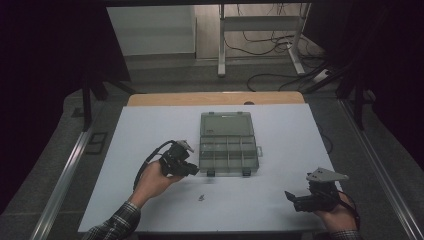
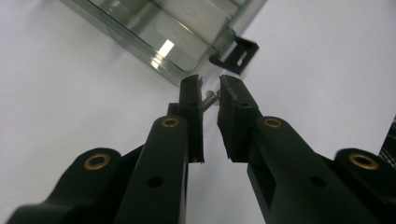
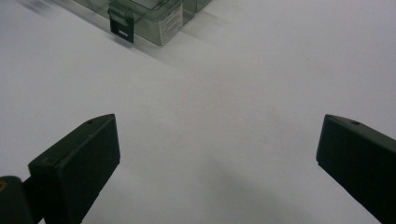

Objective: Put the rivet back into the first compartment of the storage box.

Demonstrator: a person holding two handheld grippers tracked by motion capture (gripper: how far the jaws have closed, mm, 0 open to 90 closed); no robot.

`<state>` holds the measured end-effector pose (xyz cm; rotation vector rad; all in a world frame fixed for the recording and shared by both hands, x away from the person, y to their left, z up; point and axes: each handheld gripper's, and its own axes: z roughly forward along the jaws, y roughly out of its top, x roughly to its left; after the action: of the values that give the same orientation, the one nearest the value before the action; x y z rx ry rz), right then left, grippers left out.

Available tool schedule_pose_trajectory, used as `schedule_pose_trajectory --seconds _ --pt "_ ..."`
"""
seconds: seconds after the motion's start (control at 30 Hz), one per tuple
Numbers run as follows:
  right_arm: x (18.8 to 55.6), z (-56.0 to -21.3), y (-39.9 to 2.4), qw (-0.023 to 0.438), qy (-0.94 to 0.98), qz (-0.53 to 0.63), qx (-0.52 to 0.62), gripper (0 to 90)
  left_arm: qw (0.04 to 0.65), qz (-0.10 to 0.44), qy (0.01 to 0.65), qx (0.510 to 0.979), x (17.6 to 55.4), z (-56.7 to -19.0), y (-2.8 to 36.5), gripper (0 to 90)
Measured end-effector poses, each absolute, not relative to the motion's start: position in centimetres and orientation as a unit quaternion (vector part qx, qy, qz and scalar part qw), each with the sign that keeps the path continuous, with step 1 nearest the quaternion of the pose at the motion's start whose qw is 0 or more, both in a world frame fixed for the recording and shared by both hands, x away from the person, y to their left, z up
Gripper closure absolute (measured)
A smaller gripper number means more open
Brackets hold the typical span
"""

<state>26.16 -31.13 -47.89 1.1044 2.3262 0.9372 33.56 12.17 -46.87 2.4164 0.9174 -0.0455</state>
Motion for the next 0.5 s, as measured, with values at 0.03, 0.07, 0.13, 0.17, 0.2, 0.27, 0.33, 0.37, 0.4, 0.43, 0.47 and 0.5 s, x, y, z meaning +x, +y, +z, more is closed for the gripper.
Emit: schedule_pose_trajectory --seconds 0.03,0.07,0.13,0.17,0.2,0.27,0.33,0.37,0.4,0.43,0.47,0.5 --pt "26.2 -47.9 -31.1 0.199 0.832 0.335 0.395 0.0 0.276 -0.017 0.344 0.897 33.8 -46.7 12.2 80.1" --pt "26.2 -47.9 -31.1 0.199 0.833 0.334 0.394 0.0 0.278 -0.018 0.346 0.896 34.0 -46.6 12.3 80.1" --pt "26.2 -47.9 -31.1 0.198 0.833 0.333 0.394 0.0 0.28 -0.016 0.349 0.894 34.4 -46.3 12.4 80.1" --pt "26.1 -47.9 -31.1 0.198 0.833 0.333 0.394 0.0 0.281 -0.014 0.351 0.893 34.6 -46.1 12.5 80.1" --pt "26.1 -47.9 -31.1 0.198 0.833 0.333 0.394 0.0 0.283 -0.014 0.353 0.892 34.8 -46.0 12.5 80.1" --pt "26.1 -47.9 -31.1 0.198 0.833 0.333 0.394 0.0 0.287 -0.012 0.356 0.889 35.2 -45.7 12.4 80.1" --pt "26.1 -47.9 -31.1 0.198 0.834 0.333 0.394 0.0 0.288 -0.008 0.357 0.888 35.6 -45.5 12.4 80.0" --pt "26.1 -47.9 -31.1 0.198 0.834 0.333 0.393 0.0 0.288 -0.007 0.359 0.888 35.8 -45.4 12.3 80.0" --pt "26.1 -47.9 -31.1 0.197 0.834 0.333 0.393 0.0 0.288 -0.005 0.36 0.887 36.0 -45.3 12.2 80.0" --pt "26.1 -47.9 -31.1 0.197 0.834 0.333 0.393 0.0 0.288 -0.003 0.361 0.887 36.3 -45.3 12.2 80.0" --pt "26.1 -47.9 -31.1 0.197 0.834 0.333 0.393 0.0 0.289 -0.002 0.362 0.886 36.5 -45.3 12.1 80.0" --pt "26.1 -47.9 -31.1 0.197 0.834 0.333 0.393 0.0 0.289 -0.002 0.363 0.886 36.7 -45.3 12.1 80.0"
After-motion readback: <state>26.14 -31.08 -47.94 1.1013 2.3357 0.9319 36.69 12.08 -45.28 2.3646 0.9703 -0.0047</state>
